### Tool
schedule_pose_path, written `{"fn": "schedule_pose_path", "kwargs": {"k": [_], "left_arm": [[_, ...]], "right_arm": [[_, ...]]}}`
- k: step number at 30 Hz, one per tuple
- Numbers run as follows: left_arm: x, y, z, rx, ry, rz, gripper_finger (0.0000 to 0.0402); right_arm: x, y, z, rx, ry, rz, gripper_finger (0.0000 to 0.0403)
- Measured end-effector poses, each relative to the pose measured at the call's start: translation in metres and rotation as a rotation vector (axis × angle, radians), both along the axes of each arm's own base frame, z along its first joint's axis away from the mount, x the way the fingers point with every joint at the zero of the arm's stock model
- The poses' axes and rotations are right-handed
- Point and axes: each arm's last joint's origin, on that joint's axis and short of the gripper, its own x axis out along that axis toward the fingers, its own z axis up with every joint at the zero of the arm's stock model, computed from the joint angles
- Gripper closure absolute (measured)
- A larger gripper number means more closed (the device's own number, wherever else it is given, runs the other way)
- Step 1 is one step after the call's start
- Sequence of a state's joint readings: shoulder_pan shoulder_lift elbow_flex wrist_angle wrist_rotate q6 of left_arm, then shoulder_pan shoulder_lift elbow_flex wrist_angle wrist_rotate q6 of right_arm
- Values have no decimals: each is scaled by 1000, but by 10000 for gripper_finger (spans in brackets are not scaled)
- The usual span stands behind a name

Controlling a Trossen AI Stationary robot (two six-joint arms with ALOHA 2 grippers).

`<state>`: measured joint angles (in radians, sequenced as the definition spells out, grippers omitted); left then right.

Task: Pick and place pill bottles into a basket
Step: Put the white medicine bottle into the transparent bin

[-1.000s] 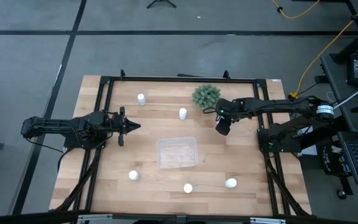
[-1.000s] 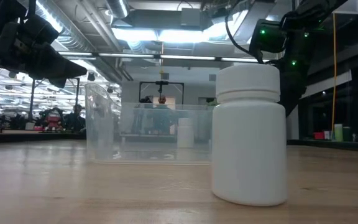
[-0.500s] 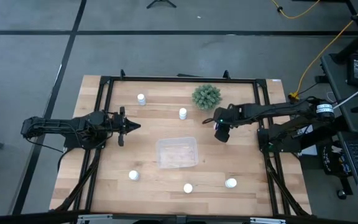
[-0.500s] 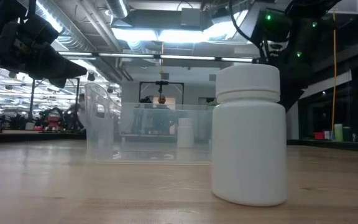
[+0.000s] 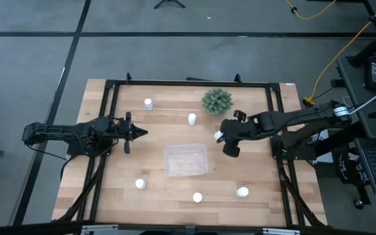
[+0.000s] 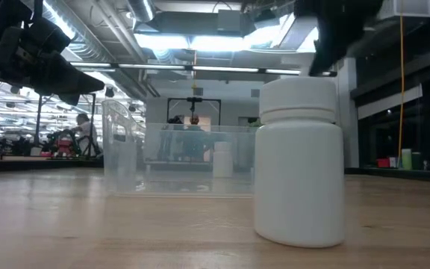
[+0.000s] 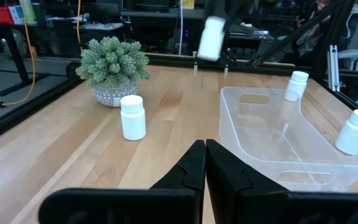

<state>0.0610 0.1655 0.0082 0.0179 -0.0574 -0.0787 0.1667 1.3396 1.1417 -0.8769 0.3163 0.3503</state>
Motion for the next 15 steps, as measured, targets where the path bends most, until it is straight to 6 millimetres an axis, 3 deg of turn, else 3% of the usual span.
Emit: {"fn": "schedule_pose_path", "kwargs": {"k": [5, 15], "left_arm": [[0, 0, 0, 6, 1, 0, 395], [0, 0, 0, 5, 1, 1, 395]], "right_arm": [[9, 23, 25, -13, -87, 54, 253], [69, 57, 15, -68, 48, 249, 253]]}}
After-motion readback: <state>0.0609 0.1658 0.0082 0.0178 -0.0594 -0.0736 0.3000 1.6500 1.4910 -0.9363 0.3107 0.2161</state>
